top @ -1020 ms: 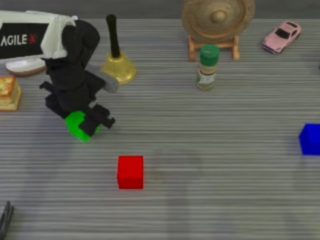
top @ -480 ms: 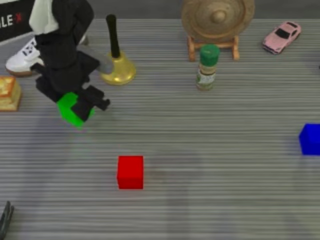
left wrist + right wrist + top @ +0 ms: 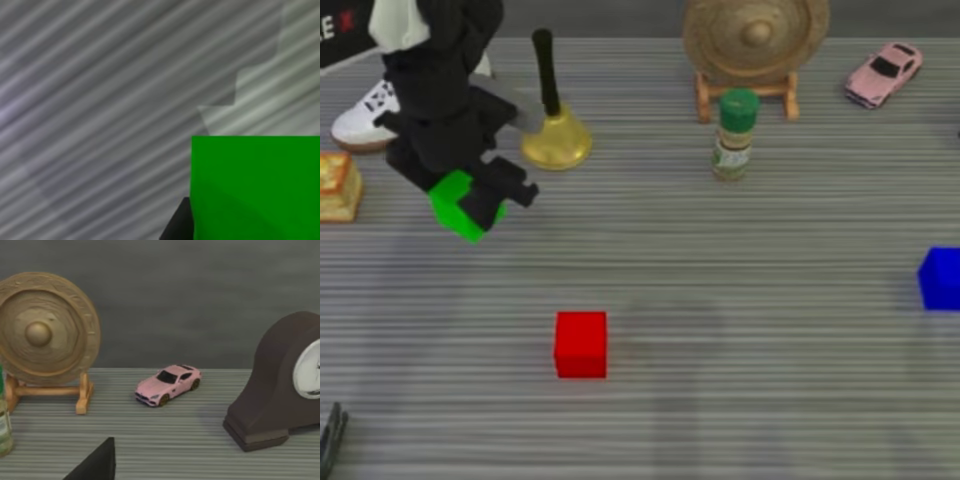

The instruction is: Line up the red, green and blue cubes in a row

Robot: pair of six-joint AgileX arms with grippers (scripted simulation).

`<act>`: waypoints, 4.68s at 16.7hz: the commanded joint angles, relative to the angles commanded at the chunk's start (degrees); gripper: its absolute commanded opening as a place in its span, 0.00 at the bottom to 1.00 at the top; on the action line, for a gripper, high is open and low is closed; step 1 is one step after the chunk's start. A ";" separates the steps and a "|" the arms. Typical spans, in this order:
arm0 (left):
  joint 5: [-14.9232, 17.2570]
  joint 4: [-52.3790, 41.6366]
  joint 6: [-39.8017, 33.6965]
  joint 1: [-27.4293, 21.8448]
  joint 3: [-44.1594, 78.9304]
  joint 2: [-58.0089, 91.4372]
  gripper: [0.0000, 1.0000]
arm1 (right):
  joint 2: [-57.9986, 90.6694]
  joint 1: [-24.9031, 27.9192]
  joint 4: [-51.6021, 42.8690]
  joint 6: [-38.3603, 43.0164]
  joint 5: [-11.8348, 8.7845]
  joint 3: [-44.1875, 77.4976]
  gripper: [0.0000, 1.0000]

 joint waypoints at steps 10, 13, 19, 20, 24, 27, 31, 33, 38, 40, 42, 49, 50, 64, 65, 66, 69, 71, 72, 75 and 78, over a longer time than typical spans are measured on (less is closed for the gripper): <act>-0.06 -2.61 -35.34 -15.72 1.56 0.12 0.00 | 0.00 0.00 0.00 0.00 0.00 0.00 1.00; -0.10 -3.23 -49.63 -21.75 1.49 -0.58 0.00 | 0.00 0.00 0.00 0.00 0.00 0.00 1.00; -0.26 -3.40 -64.91 -29.30 1.13 -2.38 0.00 | 0.00 0.00 0.00 0.00 0.00 0.00 1.00; -0.27 -3.39 -65.30 -29.53 1.12 -2.47 0.00 | 0.00 0.00 0.00 0.00 0.00 0.00 1.00; -0.25 -3.37 -65.14 -29.26 1.17 -2.20 0.00 | 0.00 0.00 0.00 0.00 0.00 0.00 1.00; -0.23 -1.08 -65.08 -29.25 -0.53 -1.69 0.00 | 0.00 0.00 0.00 0.00 0.00 0.00 1.00; -0.21 6.72 -65.06 -29.19 -5.96 0.26 0.00 | 0.00 0.00 0.00 0.00 0.00 0.00 1.00; -0.23 9.84 -65.02 -29.25 -8.26 1.18 0.00 | 0.00 0.00 0.00 0.00 0.00 0.00 1.00; -0.23 10.72 -65.00 -29.28 -9.03 1.49 0.00 | 0.00 0.00 0.00 0.00 0.00 0.00 1.00; -0.23 10.72 -65.00 -29.28 -9.03 1.49 0.15 | 0.00 0.00 0.00 0.00 0.00 0.00 1.00; -0.23 10.72 -65.00 -29.28 -9.03 1.49 0.30 | 0.00 0.00 0.00 0.00 0.00 0.00 1.00; -0.23 10.72 -65.00 -29.28 -9.03 1.49 0.83 | 0.00 0.00 0.00 0.00 0.00 0.00 1.00; -0.23 10.72 -65.00 -29.28 -9.03 1.49 0.90 | 0.00 0.00 0.00 0.00 0.00 0.00 1.00; -0.20 6.47 -65.18 -29.02 -5.64 0.49 1.00 | 0.00 0.00 0.00 0.00 0.00 0.00 1.00; -0.21 4.27 -65.23 -28.84 -4.17 -0.07 1.00 | 0.00 0.00 0.00 0.00 0.00 0.00 1.00; -0.22 1.95 -65.26 -28.69 -2.65 -0.63 1.00 | 0.00 0.00 0.00 0.00 0.00 0.00 1.00; -0.26 -2.97 -65.21 -28.31 0.88 -2.16 1.00 | 0.00 0.00 0.00 0.00 0.00 0.00 1.00; -0.27 -3.45 -65.17 -28.24 1.28 -2.41 1.00 | 0.00 0.00 0.00 0.00 0.00 0.00 1.00; -0.27 -3.45 -65.17 -28.24 1.28 -2.41 1.00 | 0.00 0.00 0.00 0.00 0.00 0.00 1.00; -0.30 -2.86 -65.00 -28.29 0.63 -2.76 1.00 | 0.54 0.06 -0.40 0.06 -0.03 0.53 1.00; -0.60 0.83 -63.60 -25.77 -4.26 -8.05 1.00 | 5.49 0.39 -3.88 0.58 -0.13 5.33 1.00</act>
